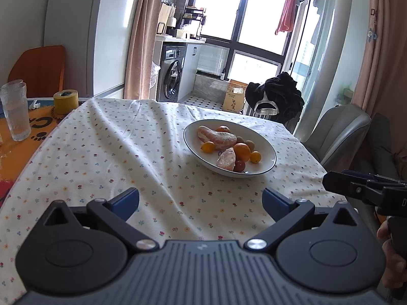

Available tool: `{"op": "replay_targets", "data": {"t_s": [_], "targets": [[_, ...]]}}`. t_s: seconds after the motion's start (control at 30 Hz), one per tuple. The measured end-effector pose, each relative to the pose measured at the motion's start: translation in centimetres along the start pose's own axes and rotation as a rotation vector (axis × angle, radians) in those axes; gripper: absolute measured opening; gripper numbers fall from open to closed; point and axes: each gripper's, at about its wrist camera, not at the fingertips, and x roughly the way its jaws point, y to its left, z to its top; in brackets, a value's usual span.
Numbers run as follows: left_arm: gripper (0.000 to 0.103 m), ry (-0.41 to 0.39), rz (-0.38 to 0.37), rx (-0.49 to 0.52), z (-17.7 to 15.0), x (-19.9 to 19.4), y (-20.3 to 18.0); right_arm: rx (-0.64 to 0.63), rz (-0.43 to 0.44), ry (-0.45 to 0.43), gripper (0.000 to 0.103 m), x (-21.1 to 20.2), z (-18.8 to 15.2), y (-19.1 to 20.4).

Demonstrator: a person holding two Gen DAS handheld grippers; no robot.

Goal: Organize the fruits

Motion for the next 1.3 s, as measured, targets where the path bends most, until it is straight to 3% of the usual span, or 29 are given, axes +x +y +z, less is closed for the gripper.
{"op": "replay_targets", "data": {"t_s": [0.93,1.3], "targets": [[0.103,-0.014,0.034,0.032,-2.1,-6.9,0.4,-0.029,0.017,0.041,0.103,-5.7,-0.8,3.0],[0.103,-0.008,0.049,0.051,-2.5,-7.4,0.2,-0.044,0.023,0.038,0.103,-6.7,-0.8,3.3]]}}
